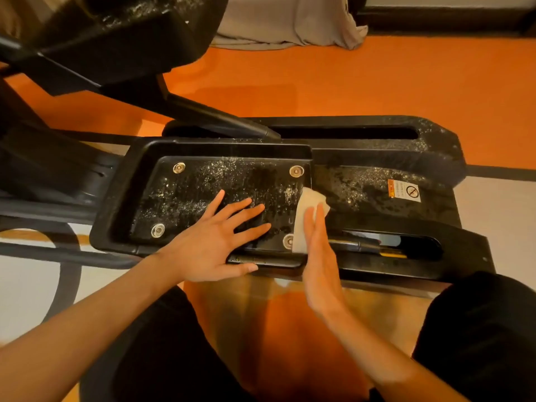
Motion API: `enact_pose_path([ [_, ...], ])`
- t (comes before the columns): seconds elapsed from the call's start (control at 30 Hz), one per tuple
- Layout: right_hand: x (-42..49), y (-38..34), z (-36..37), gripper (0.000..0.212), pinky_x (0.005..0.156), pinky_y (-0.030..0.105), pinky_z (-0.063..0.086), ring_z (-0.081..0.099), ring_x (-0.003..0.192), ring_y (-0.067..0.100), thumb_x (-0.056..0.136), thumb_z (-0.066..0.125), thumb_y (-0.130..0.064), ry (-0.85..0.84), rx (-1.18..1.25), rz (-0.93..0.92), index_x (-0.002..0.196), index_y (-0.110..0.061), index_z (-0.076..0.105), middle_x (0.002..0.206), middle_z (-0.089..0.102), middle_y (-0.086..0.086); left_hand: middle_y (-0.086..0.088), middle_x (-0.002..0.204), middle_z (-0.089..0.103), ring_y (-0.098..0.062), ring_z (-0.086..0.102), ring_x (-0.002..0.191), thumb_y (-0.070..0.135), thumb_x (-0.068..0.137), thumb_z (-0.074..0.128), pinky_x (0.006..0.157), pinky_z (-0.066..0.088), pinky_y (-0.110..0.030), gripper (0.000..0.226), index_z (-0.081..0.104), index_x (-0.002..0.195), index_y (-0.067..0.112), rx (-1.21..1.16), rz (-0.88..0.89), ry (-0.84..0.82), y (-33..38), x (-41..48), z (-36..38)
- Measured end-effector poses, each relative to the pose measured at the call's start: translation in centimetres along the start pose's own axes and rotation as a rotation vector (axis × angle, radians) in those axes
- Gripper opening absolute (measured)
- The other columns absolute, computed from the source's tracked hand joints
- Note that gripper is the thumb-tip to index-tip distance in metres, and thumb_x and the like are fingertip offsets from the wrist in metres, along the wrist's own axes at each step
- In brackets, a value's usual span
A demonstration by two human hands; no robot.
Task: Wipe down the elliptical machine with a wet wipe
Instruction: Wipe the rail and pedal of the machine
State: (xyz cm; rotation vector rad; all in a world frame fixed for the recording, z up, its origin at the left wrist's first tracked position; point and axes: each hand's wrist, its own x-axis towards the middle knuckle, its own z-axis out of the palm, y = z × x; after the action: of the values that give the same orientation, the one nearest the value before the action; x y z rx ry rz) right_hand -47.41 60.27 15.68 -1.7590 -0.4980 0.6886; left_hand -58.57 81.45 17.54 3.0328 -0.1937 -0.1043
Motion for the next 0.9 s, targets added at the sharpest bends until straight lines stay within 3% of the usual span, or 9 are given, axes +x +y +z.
enact_pose_path([
  [0.1,5.7,-1.2,-1.4,0.070,0.123,0.040,0.031,0.041,0.144,0.009,0.097,0.023,-0.080,0.028,0.094,0.095,0.159,-0.048,0.023,0.160,0.042,-0.009,-0.010,0.167,0.033,-0.032,0.022,0.157,0.073,0.101,0.031,0.122,0.012,-0.073,0.074,0.041,0.159,0.027,0.005,0.003,0.007,0.2,-0.1,0.0],
  [0.17,8.1,-2.8,-1.9,0.071,0.121,0.048,0.033,0.044,0.142,0.012,0.095,0.021,-0.083,0.015,0.094,0.082,0.158,-0.049,0.025,0.157,0.045,-0.011,-0.010,0.166,0.034,-0.031,0.022,0.157,0.073,0.101,0.029,0.122,0.012,-0.072,0.075,0.041,0.158,0.027,0.010,0.002,0.010,0.2,-0.1,-0.1],
  [0.3,6.4,-2.4,-1.7,0.074,0.125,0.045,0.026,0.035,0.149,0.011,0.095,0.022,-0.081,0.034,0.043,0.087,0.160,-0.046,0.019,0.164,0.035,-0.009,-0.010,0.166,0.034,-0.028,0.019,0.157,0.074,0.101,0.027,0.125,0.006,-0.067,0.075,0.040,0.159,0.027,0.000,-0.007,0.014,0.2,-0.1,-0.1],
  [0.4,-0.2,-0.5,-0.9,0.058,0.123,0.014,0.008,0.012,0.153,0.000,0.110,0.022,-0.034,-0.014,-0.141,-0.049,0.164,-0.030,0.000,0.172,0.003,-0.006,-0.009,0.167,0.032,-0.027,0.018,0.158,0.074,0.101,0.028,0.126,0.005,-0.066,0.075,0.040,0.159,0.028,-0.003,-0.005,0.027,0.2,-0.2,0.1],
  [0.5,-4.6,1.2,-0.2,0.062,0.108,-0.004,0.008,0.003,0.137,-0.031,0.103,0.007,-0.057,-0.045,-0.081,-0.050,0.162,-0.038,0.005,0.169,-0.006,-0.023,-0.008,0.167,0.032,-0.028,0.019,0.158,0.074,0.101,0.027,0.125,0.007,-0.067,0.076,0.042,0.159,0.027,-0.016,-0.012,0.040,0.2,-0.1,0.2],
  [0.57,-4.0,0.9,-0.1,0.067,0.107,-0.005,0.008,0.001,0.133,-0.034,0.100,0.005,-0.057,-0.022,-0.120,-0.037,0.163,-0.036,0.007,0.169,-0.004,-0.022,-0.007,0.167,0.032,-0.028,0.019,0.158,0.075,0.101,0.026,0.126,0.007,-0.066,0.077,0.042,0.159,0.027,-0.012,-0.016,0.040,0.2,-0.1,0.2],
  [0.67,0.0,-0.6,-0.8,0.064,0.109,0.000,0.015,0.013,0.137,-0.019,0.105,0.009,-0.058,0.031,-0.131,-0.046,0.164,-0.032,0.008,0.162,0.011,-0.020,-0.007,0.167,0.033,-0.028,0.020,0.157,0.076,0.100,0.025,0.127,0.007,-0.063,0.078,0.043,0.158,0.026,0.000,-0.023,0.034,0.2,-0.2,0.1],
  [0.8,4.3,-1.2,-1.2,0.082,0.119,0.044,0.037,0.049,0.138,0.013,0.089,0.023,-0.089,0.051,0.098,0.131,0.158,-0.044,0.030,0.154,0.050,-0.008,-0.010,0.165,0.036,-0.029,0.026,0.155,0.075,0.100,0.026,0.127,0.012,-0.060,0.079,0.046,0.156,0.023,0.020,-0.021,0.049,0.3,-0.1,0.1],
  [0.9,1.1,0.0,-0.7,0.071,0.119,0.032,0.036,0.048,0.137,0.003,0.096,0.027,-0.077,0.092,0.119,0.134,0.154,-0.038,0.042,0.151,0.053,-0.011,-0.010,0.165,0.037,-0.027,0.026,0.155,0.078,0.099,0.023,0.128,0.010,-0.055,0.083,0.045,0.157,0.023,0.033,-0.040,0.040,0.2,-0.1,0.0],
])
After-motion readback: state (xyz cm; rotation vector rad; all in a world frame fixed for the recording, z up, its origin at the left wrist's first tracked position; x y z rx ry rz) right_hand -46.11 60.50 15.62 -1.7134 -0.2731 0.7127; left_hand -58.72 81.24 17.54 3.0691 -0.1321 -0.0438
